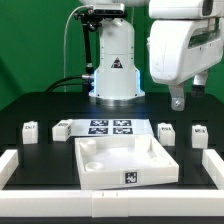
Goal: Assemble one leg
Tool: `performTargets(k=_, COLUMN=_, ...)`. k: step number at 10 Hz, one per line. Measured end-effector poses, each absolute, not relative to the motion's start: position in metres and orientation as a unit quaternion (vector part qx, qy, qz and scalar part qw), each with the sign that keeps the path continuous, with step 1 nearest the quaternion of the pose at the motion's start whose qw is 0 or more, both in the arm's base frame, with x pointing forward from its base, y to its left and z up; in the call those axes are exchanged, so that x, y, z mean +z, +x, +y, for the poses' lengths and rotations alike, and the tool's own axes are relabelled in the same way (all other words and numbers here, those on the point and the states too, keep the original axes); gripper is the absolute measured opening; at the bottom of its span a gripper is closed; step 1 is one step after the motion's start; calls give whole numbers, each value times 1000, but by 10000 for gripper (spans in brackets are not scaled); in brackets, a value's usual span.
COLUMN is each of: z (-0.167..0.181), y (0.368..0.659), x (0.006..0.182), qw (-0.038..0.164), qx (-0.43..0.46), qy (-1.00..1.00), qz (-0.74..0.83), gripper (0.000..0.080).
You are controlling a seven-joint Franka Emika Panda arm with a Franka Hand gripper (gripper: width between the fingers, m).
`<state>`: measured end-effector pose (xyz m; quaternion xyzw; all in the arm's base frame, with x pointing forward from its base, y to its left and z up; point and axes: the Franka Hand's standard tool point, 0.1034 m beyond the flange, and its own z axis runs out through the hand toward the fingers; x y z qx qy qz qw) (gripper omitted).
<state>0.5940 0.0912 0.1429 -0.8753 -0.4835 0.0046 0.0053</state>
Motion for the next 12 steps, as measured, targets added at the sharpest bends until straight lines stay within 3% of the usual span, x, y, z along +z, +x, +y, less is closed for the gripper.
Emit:
performTargets(k=8, z=90, y=592, x=142, qw=3, qx=0, qy=-871, qz=-491, gripper=650)
performTargets(k=12, z=62, y=543, x=125, qw=0, qx=19, qy=-777, qz=-629, gripper=650)
